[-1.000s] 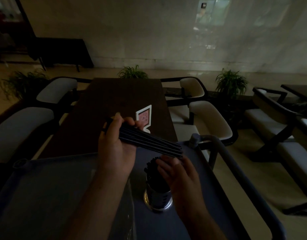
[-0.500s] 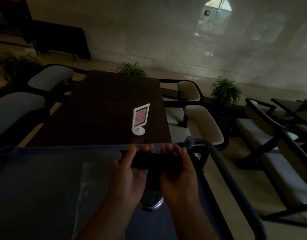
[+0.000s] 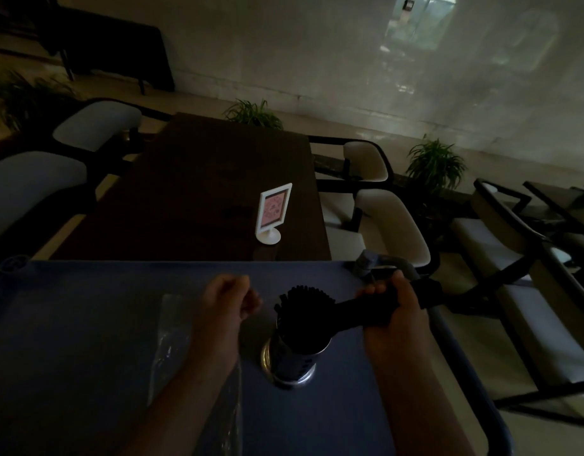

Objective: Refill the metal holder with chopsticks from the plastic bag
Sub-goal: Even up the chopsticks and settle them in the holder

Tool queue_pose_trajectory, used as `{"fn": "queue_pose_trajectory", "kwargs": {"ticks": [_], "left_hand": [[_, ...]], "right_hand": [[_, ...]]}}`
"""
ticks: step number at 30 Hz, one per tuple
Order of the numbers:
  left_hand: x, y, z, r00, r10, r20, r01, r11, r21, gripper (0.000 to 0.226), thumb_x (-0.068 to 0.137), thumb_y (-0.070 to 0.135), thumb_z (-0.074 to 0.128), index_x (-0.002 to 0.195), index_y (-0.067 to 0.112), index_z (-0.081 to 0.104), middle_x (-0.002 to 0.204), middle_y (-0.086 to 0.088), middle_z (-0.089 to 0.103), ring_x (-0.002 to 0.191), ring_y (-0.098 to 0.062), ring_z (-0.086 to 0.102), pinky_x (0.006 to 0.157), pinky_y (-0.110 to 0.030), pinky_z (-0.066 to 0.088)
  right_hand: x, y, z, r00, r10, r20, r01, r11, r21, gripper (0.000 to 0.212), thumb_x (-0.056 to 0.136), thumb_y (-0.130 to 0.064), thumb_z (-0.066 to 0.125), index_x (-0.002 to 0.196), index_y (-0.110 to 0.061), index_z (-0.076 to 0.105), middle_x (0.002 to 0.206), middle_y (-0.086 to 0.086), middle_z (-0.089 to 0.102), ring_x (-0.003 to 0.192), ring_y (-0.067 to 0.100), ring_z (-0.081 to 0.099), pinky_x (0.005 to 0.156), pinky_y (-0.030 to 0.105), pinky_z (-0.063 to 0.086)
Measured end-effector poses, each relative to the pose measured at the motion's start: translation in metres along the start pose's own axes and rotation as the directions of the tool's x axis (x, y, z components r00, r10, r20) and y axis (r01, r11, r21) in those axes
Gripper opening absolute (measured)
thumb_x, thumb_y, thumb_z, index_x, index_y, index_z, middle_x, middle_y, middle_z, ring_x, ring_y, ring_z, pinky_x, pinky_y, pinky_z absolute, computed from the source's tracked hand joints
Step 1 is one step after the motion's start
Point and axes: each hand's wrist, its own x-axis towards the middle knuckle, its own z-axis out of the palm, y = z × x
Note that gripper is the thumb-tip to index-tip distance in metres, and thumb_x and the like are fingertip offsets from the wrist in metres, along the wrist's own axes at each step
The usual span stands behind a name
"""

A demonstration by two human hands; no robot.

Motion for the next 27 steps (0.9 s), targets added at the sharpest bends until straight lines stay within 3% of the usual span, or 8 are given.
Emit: {"fn": "queue_pose_trajectory", "kwargs": {"ticks": [4,8,11,15,18,22,24,27], "left_hand": [[0.009,-0.026,-0.015,0.983,0.04,0.178,-0.123,0.865,0.487,0.023,0.088,0.002,0.062,0.082,0.025,0.063,0.078,0.003,0.068,0.075,-0.013,0.065,0.07,-0.029,0.051],[0.011,-0.048,-0.02,0.915,-0.151,0.375,-0.101,0.813,0.574,0.05,0.08,-0.003,0.072,0.115,0.03,0.056,0.119,-0.002,0.064,0.117,-0.023,0.059,0.097,-0.039,0.049],[0.012,-0.063,-0.029,0.795,-0.271,0.542,-0.23,0.692,0.684,0.093,0.073,0.005,0.08,0.145,0.027,0.026,0.151,0.005,0.034,0.139,-0.01,0.033,0.114,-0.034,0.033],[0.015,-0.075,-0.024,0.735,-0.293,0.611,-0.192,0.775,0.603,0.113,0.068,0.006,0.086,0.151,0.023,0.011,0.15,0.009,0.028,0.126,0.017,0.034,0.095,0.001,0.033],[0.018,-0.085,-0.022,0.758,-0.257,0.599,-0.149,0.826,0.544,0.113,0.065,0.005,0.088,0.142,0.04,0.013,0.145,0.021,0.031,0.124,0.022,0.033,0.094,0.002,0.034],[0.017,-0.096,-0.023,0.77,-0.209,0.602,-0.173,0.841,0.513,0.111,0.063,0.016,0.09,0.132,0.064,0.018,0.145,0.027,0.035,0.133,0.011,0.037,0.103,-0.012,0.04],[0.015,-0.099,-0.017,0.762,-0.135,0.633,-0.239,0.85,0.469,0.106,0.063,0.016,0.088,0.128,0.071,0.025,0.137,0.042,0.042,0.129,0.015,0.04,0.099,-0.008,0.041],[0.016,-0.108,-0.015,0.771,-0.103,0.628,-0.288,0.824,0.488,0.094,0.067,0.005,0.085,0.126,0.062,0.039,0.13,0.04,0.051,0.123,0.013,0.049,0.089,-0.002,0.042]], "right_hand": [[0.004,0.011,-0.006,0.992,-0.101,0.078,0.114,0.978,-0.177,0.013,0.096,-0.019,0.057,0.088,-0.01,0.06,0.067,0.003,0.056,0.063,0.013,0.057,0.07,0.033,0.049],[0.005,0.031,-0.011,0.975,-0.191,0.111,0.219,0.889,-0.402,0.021,0.09,-0.029,0.064,0.086,-0.009,0.063,0.069,0.005,0.062,0.068,0.018,0.062,0.07,0.037,0.05],[0.003,0.041,-0.011,0.949,-0.226,0.218,0.307,0.812,-0.496,0.015,0.079,-0.039,0.067,0.073,-0.025,0.068,0.069,0.003,0.067,0.07,0.018,0.065,0.069,0.034,0.054],[0.003,0.054,-0.013,0.901,-0.289,0.323,0.431,0.674,-0.599,0.011,0.086,-0.031,0.066,0.075,-0.03,0.067,0.069,-0.005,0.069,0.066,0.008,0.067,0.06,0.021,0.053],[0.002,0.065,-0.021,0.907,-0.288,0.307,0.421,0.629,-0.654,0.002,0.088,-0.027,0.068,0.089,-0.026,0.068,0.084,-0.003,0.072,0.08,0.007,0.07,0.064,0.021,0.056],[0.002,0.076,-0.031,0.937,-0.281,0.208,0.343,0.629,-0.698,0.027,0.086,-0.025,0.069,0.112,-0.03,0.064,0.108,0.003,0.068,0.098,0.006,0.068,0.068,0.015,0.056],[0.003,0.081,-0.034,0.944,-0.263,0.202,0.326,0.626,-0.709,0.032,0.086,-0.024,0.069,0.116,-0.034,0.062,0.112,0.007,0.065,0.1,0.009,0.067,0.067,0.013,0.055],[0.003,0.09,-0.038,0.946,-0.264,0.188,0.314,0.601,-0.735,0.041,0.085,-0.02,0.072,0.121,-0.035,0.058,0.12,0.002,0.06,0.103,0.0,0.062,0.067,0.006,0.052]]}}
